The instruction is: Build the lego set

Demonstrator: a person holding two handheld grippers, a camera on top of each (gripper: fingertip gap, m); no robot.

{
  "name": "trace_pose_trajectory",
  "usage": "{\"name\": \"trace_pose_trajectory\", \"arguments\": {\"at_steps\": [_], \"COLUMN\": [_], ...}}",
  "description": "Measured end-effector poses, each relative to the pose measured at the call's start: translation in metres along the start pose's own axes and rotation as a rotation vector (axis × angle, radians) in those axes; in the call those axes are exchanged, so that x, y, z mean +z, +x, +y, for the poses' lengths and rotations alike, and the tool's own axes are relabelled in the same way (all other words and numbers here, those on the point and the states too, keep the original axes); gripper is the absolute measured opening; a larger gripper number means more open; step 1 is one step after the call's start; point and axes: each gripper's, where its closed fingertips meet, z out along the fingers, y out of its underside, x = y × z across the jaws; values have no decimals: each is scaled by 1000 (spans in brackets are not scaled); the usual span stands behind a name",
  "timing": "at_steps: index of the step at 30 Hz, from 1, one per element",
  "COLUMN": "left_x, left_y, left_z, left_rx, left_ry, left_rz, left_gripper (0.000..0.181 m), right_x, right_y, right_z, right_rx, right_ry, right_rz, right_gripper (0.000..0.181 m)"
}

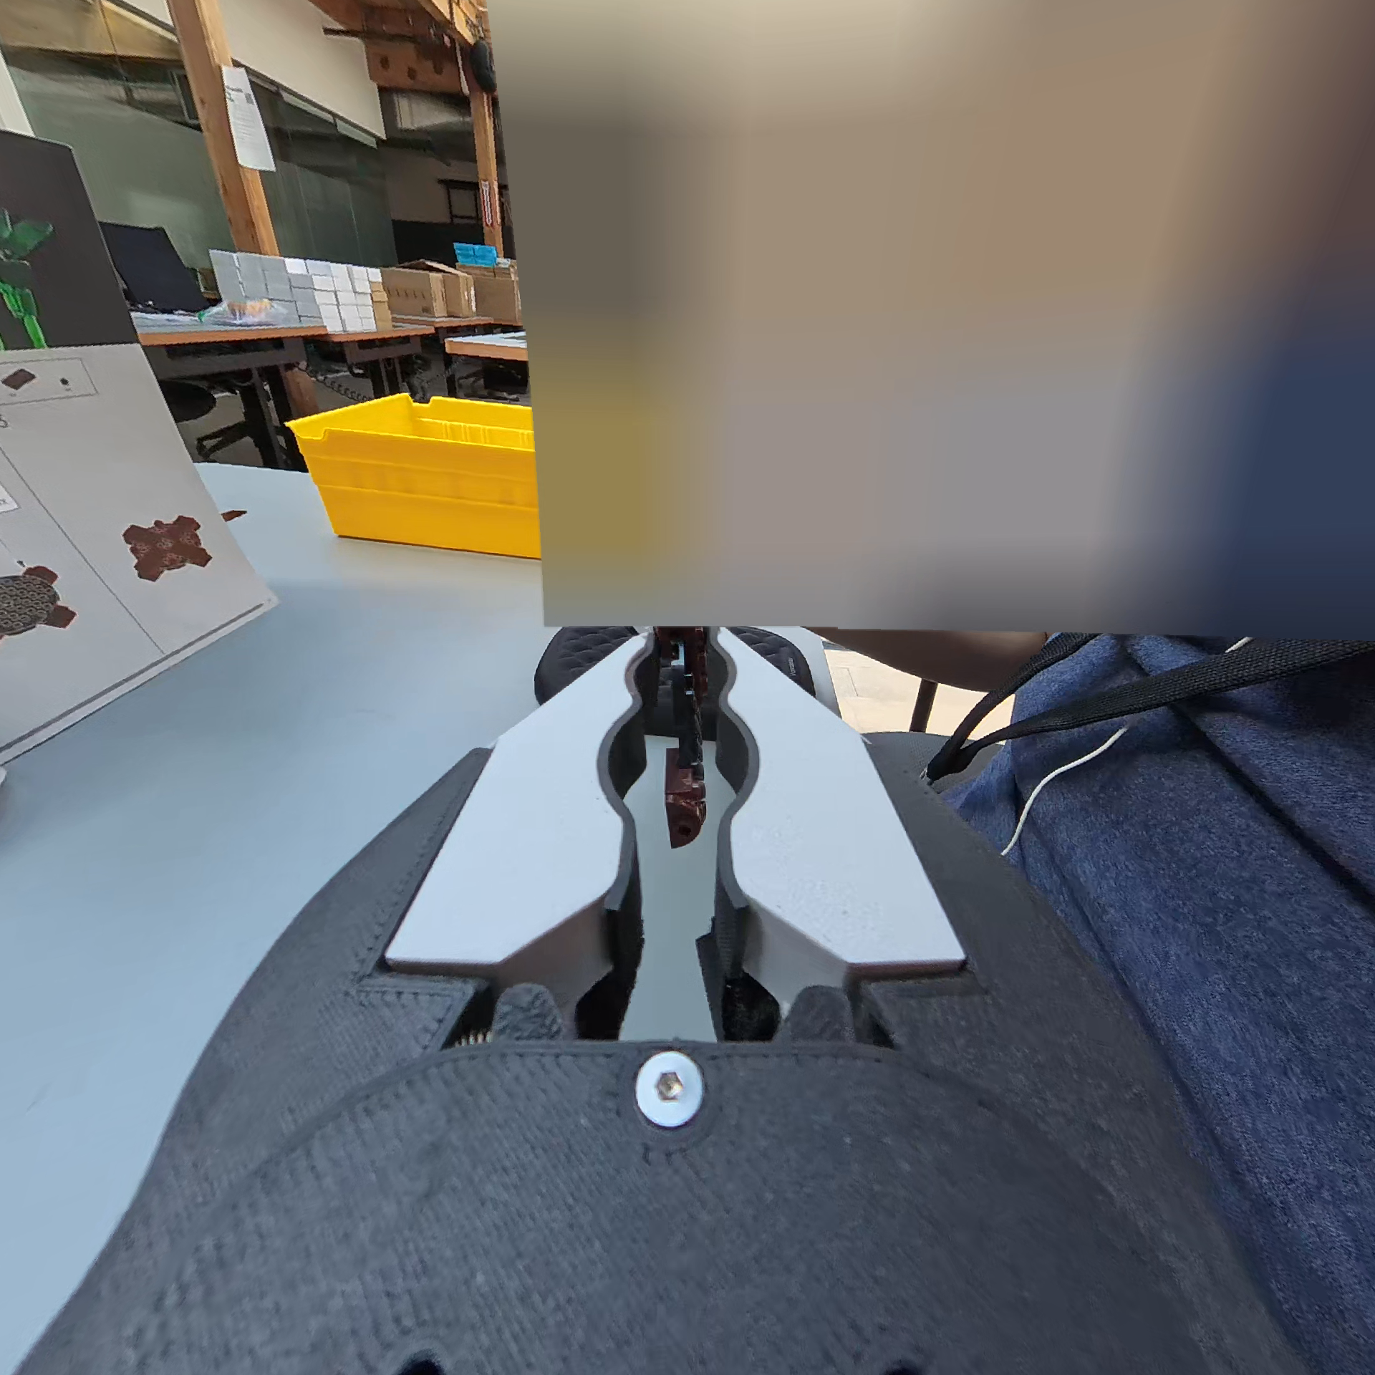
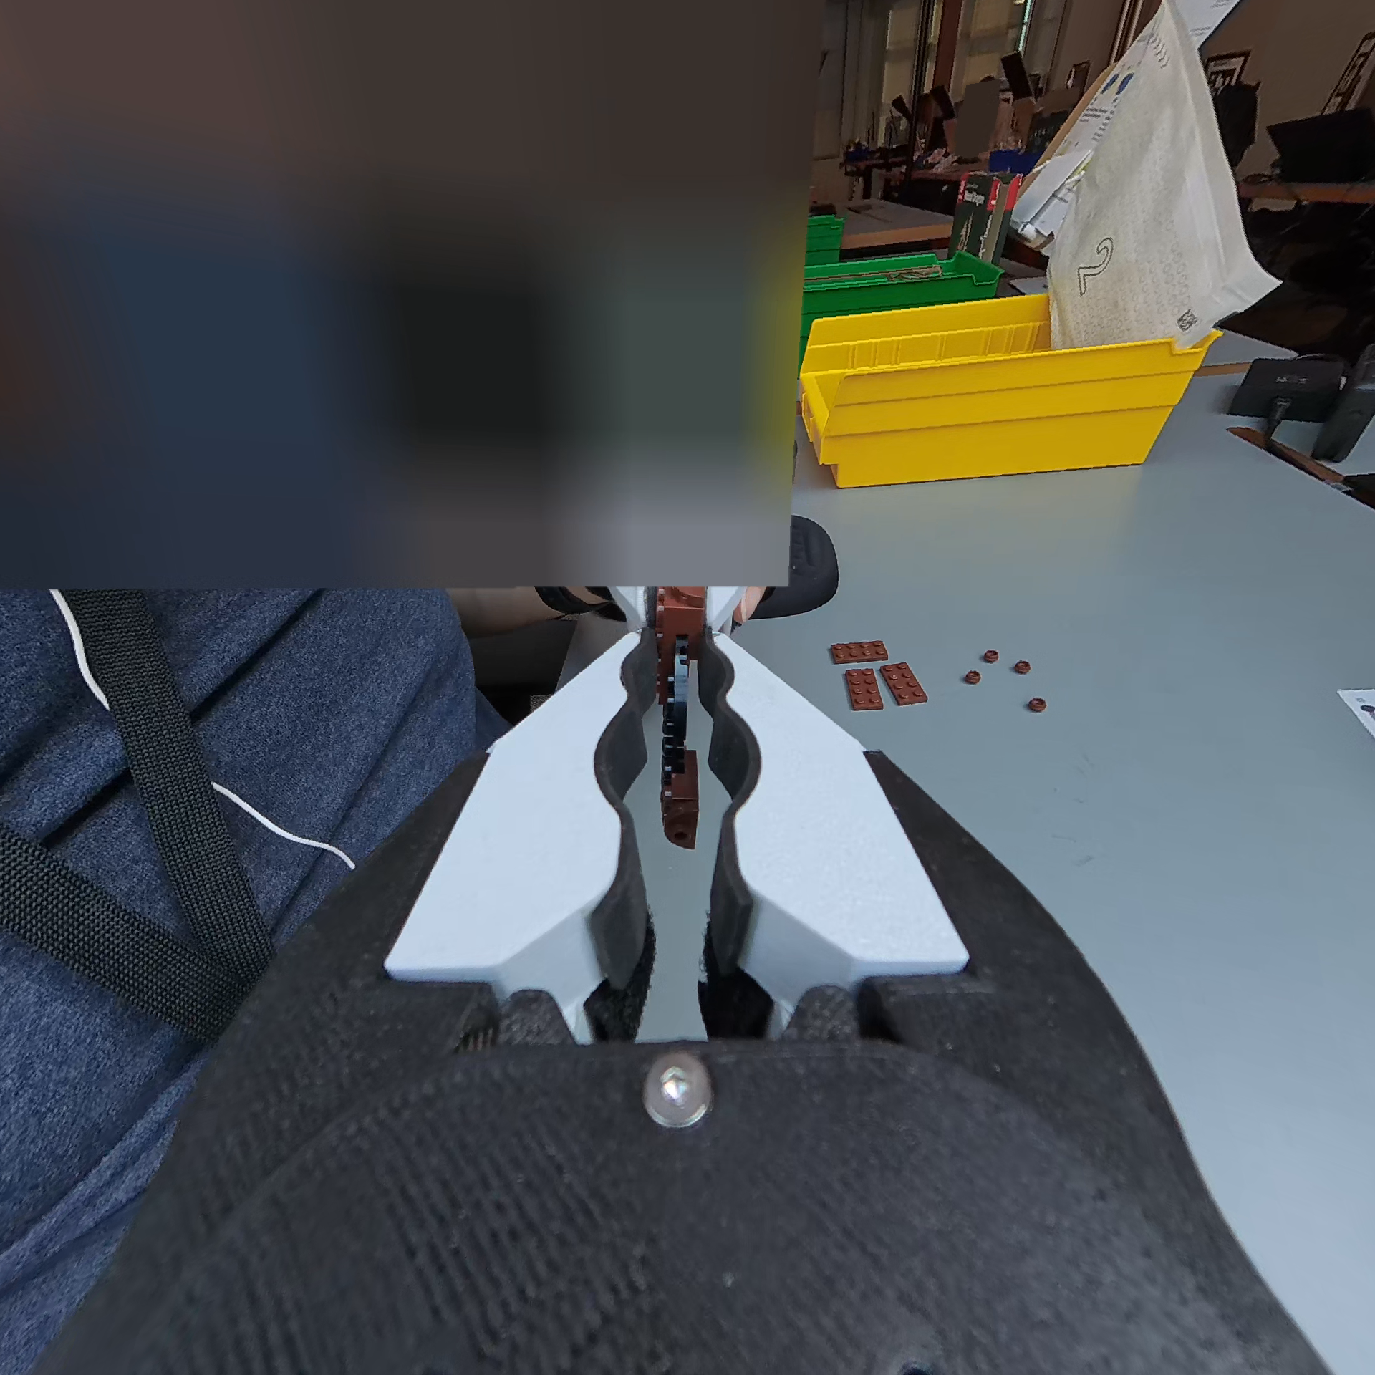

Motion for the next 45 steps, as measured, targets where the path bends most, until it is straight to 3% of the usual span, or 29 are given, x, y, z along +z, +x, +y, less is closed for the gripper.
{"name": "trace_pose_trajectory", "arguments": {"at_steps": [6,13,27,31,35,43,45], "left_x": [-1,-2,-1,1,1,1,1], "left_y": [-2,-8,-13,-13,-13,-10,-10], "left_z": [-1,2,1,11,8,6,5], "left_rx": [21,-77,-185,-198,-214,-98,-57], "left_ry": [-2,20,75,39,69,65,53], "left_rz": [-16,-13,22,19,30,16,-11], "left_gripper": [8,8,8,20,13,5,4], "right_x": [0,0,-1,-5,-3,-1,-1], "right_y": [1,5,10,14,13,10,9], "right_z": [-3,4,7,5,7,4,4], "right_rx": [-8,45,69,114,110,40,7], "right_ry": [16,-38,-45,-7,-15,15,20], "right_rz": [8,-2,12,11,6,-2,0], "right_gripper": [11,17,7,7,7,7,16]}}
